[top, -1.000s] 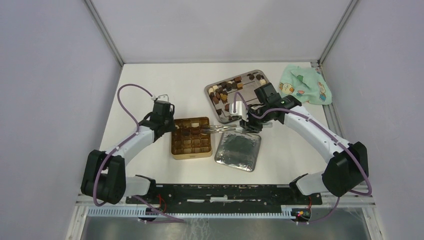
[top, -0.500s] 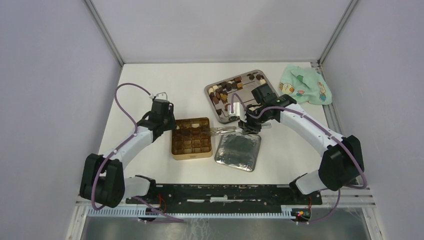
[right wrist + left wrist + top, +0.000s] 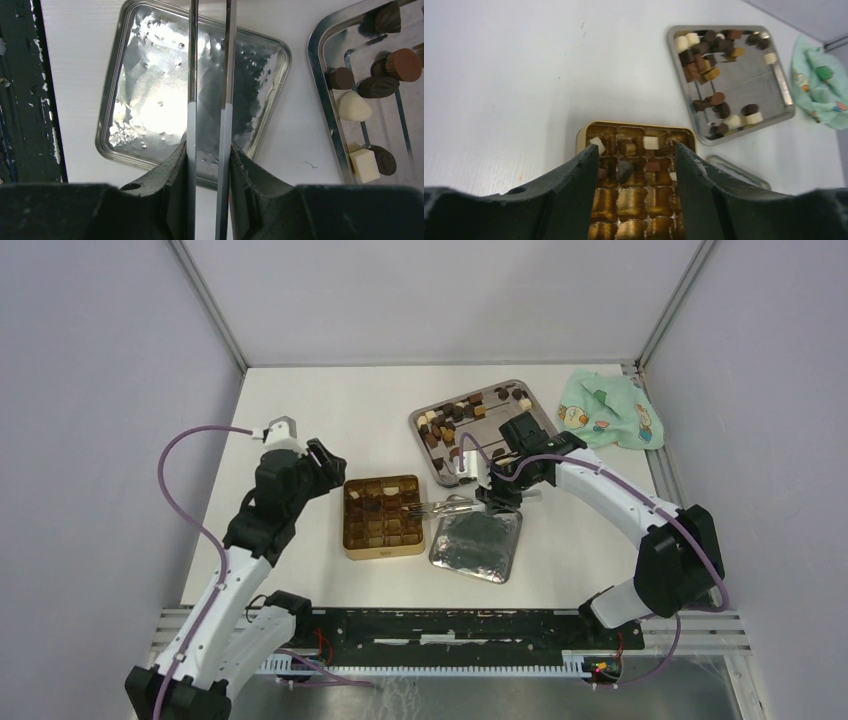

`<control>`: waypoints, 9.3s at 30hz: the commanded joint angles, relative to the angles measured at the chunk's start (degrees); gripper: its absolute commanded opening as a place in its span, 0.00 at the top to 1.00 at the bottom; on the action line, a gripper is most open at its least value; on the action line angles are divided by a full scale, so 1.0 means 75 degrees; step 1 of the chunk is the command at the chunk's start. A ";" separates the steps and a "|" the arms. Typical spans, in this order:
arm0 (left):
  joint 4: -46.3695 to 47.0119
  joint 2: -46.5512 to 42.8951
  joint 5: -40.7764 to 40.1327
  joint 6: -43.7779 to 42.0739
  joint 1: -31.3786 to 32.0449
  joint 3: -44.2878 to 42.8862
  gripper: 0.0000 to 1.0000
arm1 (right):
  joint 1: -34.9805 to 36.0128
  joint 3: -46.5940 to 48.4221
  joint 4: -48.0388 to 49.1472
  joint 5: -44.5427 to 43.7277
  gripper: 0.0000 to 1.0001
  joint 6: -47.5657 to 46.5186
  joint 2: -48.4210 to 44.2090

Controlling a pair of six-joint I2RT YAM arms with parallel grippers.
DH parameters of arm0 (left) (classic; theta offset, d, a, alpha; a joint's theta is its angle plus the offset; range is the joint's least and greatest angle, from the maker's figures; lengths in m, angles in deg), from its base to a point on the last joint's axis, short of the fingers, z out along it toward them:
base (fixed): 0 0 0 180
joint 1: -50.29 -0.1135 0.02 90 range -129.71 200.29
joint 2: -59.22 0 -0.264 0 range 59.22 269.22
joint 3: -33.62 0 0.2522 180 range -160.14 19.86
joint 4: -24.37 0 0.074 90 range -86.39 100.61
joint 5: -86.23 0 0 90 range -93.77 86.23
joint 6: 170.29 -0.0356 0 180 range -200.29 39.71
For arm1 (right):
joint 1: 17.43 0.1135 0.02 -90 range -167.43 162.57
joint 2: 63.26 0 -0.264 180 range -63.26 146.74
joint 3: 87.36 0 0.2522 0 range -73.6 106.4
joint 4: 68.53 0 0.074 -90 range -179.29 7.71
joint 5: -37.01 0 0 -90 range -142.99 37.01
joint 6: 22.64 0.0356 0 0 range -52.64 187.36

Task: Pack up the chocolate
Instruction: Adjust the packing box at the center of the board, then pick up the fake chocolate from the plate, then place the fake chocolate in the packing box, then pick up the fake chocolate from the plate.

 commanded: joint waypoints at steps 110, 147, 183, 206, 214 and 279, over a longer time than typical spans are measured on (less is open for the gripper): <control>0.0341 -0.2279 0.1519 0.2649 0.0018 0.1360 0.01 | -0.2405 0.2221 0.1567 -0.0589 0.90 0.1174 0.1744; -0.0452 -0.1938 0.0986 0.2627 0.0024 0.1425 0.03 | 0.0946 0.0098 0.1604 -0.0173 0.78 0.1252 0.0268; -0.0561 -0.2227 0.0995 0.2767 0.0018 0.1392 0.03 | -0.0627 0.0631 0.1503 0.1357 0.57 0.1665 -0.0062; -0.0573 -0.2184 0.0966 0.2745 0.0024 0.1411 0.03 | -0.1694 0.1913 0.2247 -0.0930 0.58 0.2134 0.2218; -0.0526 -0.2077 0.0979 0.2721 0.0024 0.1378 0.03 | -0.1683 0.2071 0.2274 -0.0903 0.58 0.2318 0.2658; -0.0608 -0.2042 0.0965 0.2696 0.0024 0.1413 0.04 | -0.1899 0.1527 0.2677 -0.0740 1.00 0.2603 0.1849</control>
